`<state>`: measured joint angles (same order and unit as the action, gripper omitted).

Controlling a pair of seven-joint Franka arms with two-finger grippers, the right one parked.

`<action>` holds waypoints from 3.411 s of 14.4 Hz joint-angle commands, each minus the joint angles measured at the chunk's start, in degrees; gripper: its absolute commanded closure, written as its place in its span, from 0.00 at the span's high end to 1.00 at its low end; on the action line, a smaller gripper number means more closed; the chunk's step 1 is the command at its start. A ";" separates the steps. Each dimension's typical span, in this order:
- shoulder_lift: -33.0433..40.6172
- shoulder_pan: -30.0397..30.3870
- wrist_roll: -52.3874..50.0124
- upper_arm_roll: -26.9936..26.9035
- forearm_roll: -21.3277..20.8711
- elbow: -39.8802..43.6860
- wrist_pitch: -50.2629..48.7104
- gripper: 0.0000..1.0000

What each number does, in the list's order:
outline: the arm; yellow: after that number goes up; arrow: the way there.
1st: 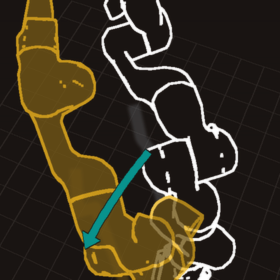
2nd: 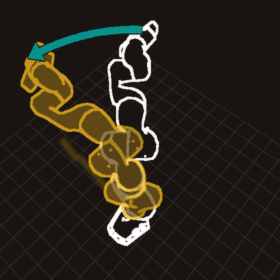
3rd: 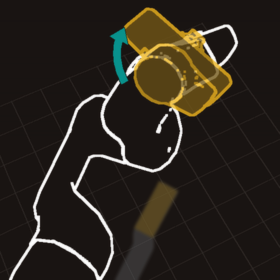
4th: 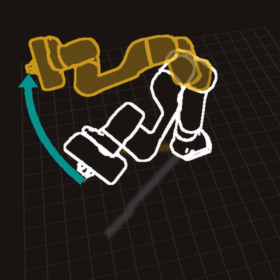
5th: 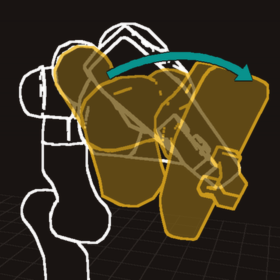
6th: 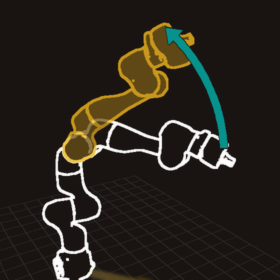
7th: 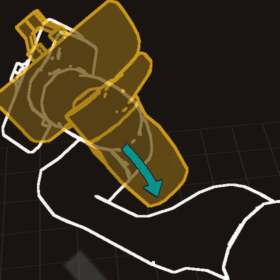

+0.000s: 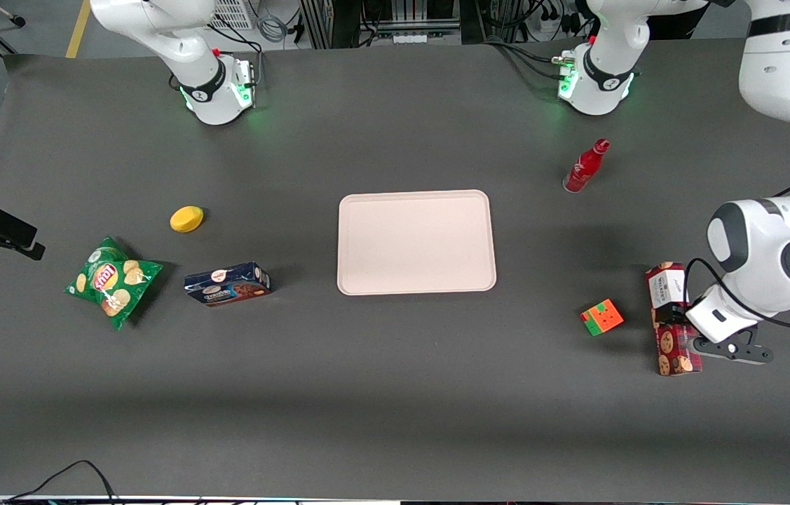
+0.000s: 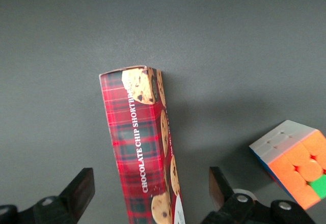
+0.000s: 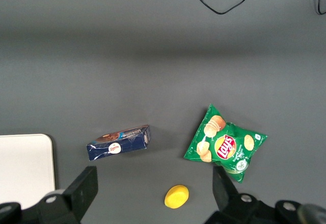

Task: Place red cookie box on tray
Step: 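Lower the open left gripper over the red plaid shortbread box, then close the left gripper on the end of the red box, then lift the red box upright and carry it toward the pink tray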

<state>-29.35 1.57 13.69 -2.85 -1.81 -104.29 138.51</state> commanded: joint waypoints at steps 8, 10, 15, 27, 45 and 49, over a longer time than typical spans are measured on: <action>-3.60 0.80 2.39 -0.05 3.74 -3.55 8.09 1.00; -3.69 0.72 2.39 -0.05 3.74 -3.38 8.18 1.00; -4.22 0.63 2.04 -0.05 3.83 -3.29 7.39 0.15; 10.18 -0.25 2.21 0.39 3.65 14.44 -30.63 0.00; 12.83 -1.83 -42.24 30.96 0.85 24.85 -44.04 0.00; 13.44 -2.54 -55.76 40.00 -5.99 15.47 -36.67 0.00</action>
<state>-16.87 -0.78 -32.97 31.45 -2.28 -81.77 96.68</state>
